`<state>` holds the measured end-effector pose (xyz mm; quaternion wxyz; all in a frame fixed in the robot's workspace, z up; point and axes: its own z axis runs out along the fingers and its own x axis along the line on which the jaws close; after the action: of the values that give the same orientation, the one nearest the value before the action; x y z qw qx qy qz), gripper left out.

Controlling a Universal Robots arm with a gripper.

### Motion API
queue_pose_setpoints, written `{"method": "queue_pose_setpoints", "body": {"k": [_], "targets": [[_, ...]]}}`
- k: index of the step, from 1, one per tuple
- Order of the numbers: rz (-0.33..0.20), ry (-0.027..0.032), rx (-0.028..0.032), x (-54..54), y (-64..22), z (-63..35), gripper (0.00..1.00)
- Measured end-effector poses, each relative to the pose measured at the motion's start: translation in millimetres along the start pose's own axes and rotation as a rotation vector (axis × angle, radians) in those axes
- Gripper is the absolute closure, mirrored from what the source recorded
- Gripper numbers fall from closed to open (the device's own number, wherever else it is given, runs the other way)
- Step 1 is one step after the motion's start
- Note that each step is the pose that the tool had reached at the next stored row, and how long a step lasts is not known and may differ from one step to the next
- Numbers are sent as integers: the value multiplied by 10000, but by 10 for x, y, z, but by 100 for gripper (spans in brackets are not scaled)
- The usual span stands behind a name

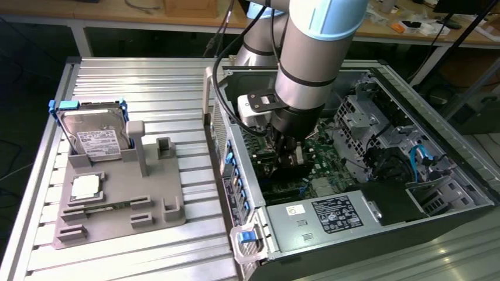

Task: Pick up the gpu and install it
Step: 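Press down on the gpu until it lock into place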

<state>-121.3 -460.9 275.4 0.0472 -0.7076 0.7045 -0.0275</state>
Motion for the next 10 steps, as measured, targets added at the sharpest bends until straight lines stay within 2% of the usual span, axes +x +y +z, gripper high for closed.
{"method": "queue_pose_setpoints", "body": {"k": [5, 7, 10], "targets": [[2, 1, 0, 0, 11, -1, 89], [0, 0, 4, 0, 57, -6, 89], [-1, 0, 47, -1, 164, -17, 89]]}}
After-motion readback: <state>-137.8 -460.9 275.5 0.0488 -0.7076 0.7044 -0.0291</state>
